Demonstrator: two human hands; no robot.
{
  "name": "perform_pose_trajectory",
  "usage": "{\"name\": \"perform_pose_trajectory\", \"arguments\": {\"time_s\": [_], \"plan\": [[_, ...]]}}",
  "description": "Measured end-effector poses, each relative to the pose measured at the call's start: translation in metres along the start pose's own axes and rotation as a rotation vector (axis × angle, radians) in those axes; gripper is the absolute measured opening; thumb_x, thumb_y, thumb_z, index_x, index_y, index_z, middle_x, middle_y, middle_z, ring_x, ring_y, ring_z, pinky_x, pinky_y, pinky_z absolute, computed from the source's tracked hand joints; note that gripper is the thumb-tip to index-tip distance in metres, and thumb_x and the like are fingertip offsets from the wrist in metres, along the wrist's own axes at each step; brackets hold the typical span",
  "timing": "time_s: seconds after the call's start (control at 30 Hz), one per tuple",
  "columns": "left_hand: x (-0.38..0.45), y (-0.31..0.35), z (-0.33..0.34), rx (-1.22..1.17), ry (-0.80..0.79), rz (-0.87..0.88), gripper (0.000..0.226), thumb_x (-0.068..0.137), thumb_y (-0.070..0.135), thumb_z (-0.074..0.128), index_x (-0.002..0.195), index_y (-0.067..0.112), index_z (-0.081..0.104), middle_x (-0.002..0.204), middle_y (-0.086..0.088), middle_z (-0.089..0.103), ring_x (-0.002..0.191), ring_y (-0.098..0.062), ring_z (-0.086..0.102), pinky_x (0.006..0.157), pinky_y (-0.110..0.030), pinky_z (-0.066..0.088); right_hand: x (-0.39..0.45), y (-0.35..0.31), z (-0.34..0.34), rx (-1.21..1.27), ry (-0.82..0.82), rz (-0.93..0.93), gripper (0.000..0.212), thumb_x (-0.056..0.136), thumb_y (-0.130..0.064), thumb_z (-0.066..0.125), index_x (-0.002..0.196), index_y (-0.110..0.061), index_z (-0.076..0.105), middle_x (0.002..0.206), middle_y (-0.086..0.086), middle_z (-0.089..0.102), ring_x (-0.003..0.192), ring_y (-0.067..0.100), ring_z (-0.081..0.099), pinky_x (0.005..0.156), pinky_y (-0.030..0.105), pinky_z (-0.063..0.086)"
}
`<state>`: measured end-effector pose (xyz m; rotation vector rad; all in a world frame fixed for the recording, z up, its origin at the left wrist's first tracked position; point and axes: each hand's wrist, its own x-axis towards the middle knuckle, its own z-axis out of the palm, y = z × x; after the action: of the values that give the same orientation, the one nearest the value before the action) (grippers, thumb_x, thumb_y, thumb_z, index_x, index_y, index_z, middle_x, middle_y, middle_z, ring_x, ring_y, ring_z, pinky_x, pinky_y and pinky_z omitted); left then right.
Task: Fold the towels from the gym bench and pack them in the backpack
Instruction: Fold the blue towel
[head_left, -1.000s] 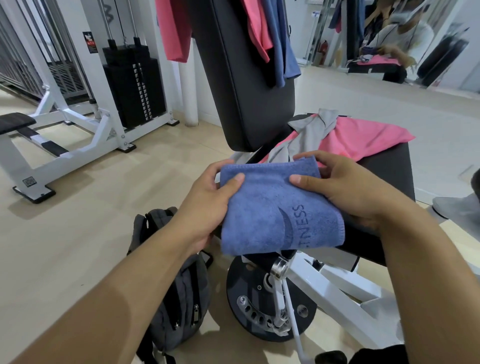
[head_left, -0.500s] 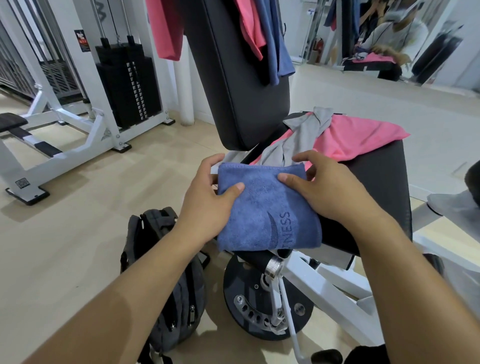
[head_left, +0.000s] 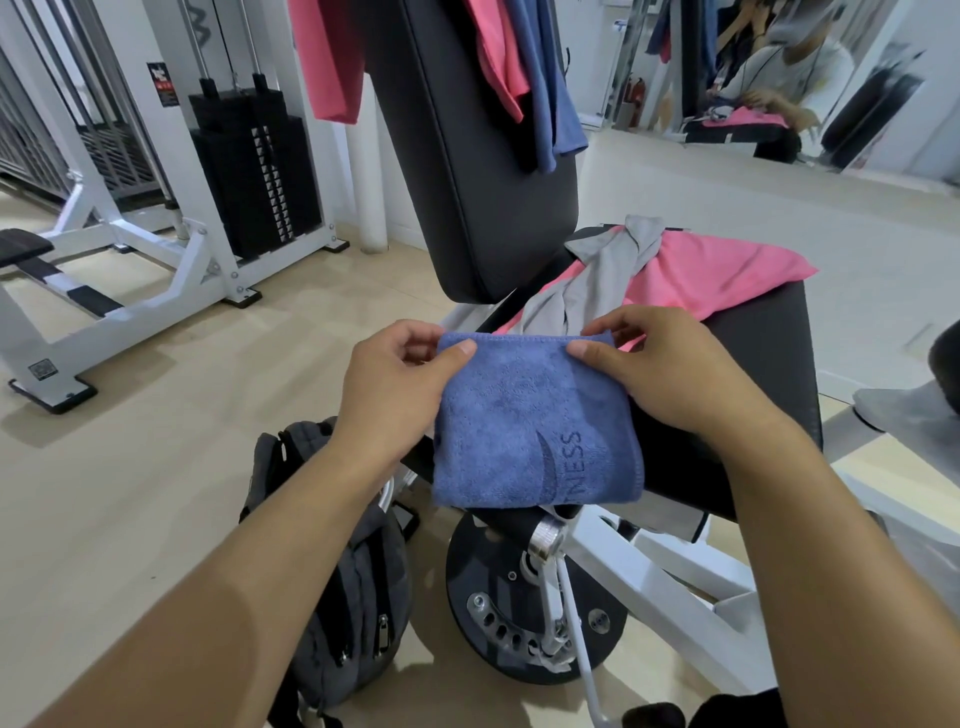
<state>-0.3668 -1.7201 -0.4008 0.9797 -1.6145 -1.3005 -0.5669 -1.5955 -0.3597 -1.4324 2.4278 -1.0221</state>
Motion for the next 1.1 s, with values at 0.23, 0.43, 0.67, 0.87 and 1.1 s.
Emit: {"name": "perform_pose_trajectory", "arguments": {"time_s": [0.23, 0.43, 0.67, 0.87, 1.1], "plan": [[0.001, 0.011, 0.001, -0.100, -0.052, 0.135, 0.006, 0.089, 0.016, 0.078, 0.093, 0.018, 0.073, 0.088, 0.011, 0.075, 0.079, -0.002, 0.070, 0.075, -0.019, 0.057, 0.002, 0.004, -0.004, -0.043, -0.105, -0.004, 0.034, 0.091, -0.059, 0.062, 0.100, -0.027, 0.071, 0.092, -0.013, 0.070, 0.080, 0.000, 0.062, 0.065, 0.021, 0.043], [0.013, -0.004, 0.006, -0.067, 0.003, 0.007, 0.006, 0.089, 0.021, 0.078, 0.091, 0.021, 0.072, 0.091, 0.007, 0.074, 0.085, -0.011, 0.070, 0.076, -0.032, 0.056, 0.007, 0.005, 0.005, -0.036, -0.059, 0.033, 0.035, 0.091, -0.056, 0.066, 0.096, -0.022, 0.069, 0.094, -0.006, 0.070, 0.085, 0.007, 0.063, 0.068, 0.020, 0.046], [0.021, -0.008, 0.000, 0.132, -0.181, -0.171, 0.028, 0.091, 0.046, 0.071, 0.102, 0.021, 0.073, 0.101, 0.007, 0.075, 0.093, -0.005, 0.069, 0.078, -0.021, 0.049, 0.006, 0.000, 0.002, -0.087, -0.160, 0.017, 0.050, 0.089, -0.066, 0.059, 0.117, -0.026, 0.070, 0.106, -0.012, 0.068, 0.093, 0.007, 0.062, 0.074, 0.021, 0.045], [0.017, -0.002, -0.003, 0.131, -0.262, -0.219, 0.036, 0.089, 0.052, 0.071, 0.093, 0.017, 0.077, 0.088, 0.011, 0.074, 0.075, -0.002, 0.065, 0.069, -0.021, 0.043, 0.006, 0.002, 0.000, -0.034, -0.155, 0.022, 0.046, 0.078, -0.068, 0.070, 0.105, -0.030, 0.070, 0.098, -0.010, 0.070, 0.090, 0.008, 0.066, 0.084, 0.029, 0.054], [0.014, 0.010, -0.006, -0.146, -0.232, -0.124, 0.018, 0.083, 0.019, 0.082, 0.088, 0.012, 0.066, 0.091, -0.003, 0.073, 0.081, -0.009, 0.068, 0.070, -0.019, 0.052, 0.004, 0.001, -0.008, 0.080, -0.121, -0.037, 0.047, 0.066, -0.063, 0.080, 0.098, -0.030, 0.068, 0.083, -0.011, 0.065, 0.065, -0.002, 0.055, 0.061, 0.014, 0.042]]}}
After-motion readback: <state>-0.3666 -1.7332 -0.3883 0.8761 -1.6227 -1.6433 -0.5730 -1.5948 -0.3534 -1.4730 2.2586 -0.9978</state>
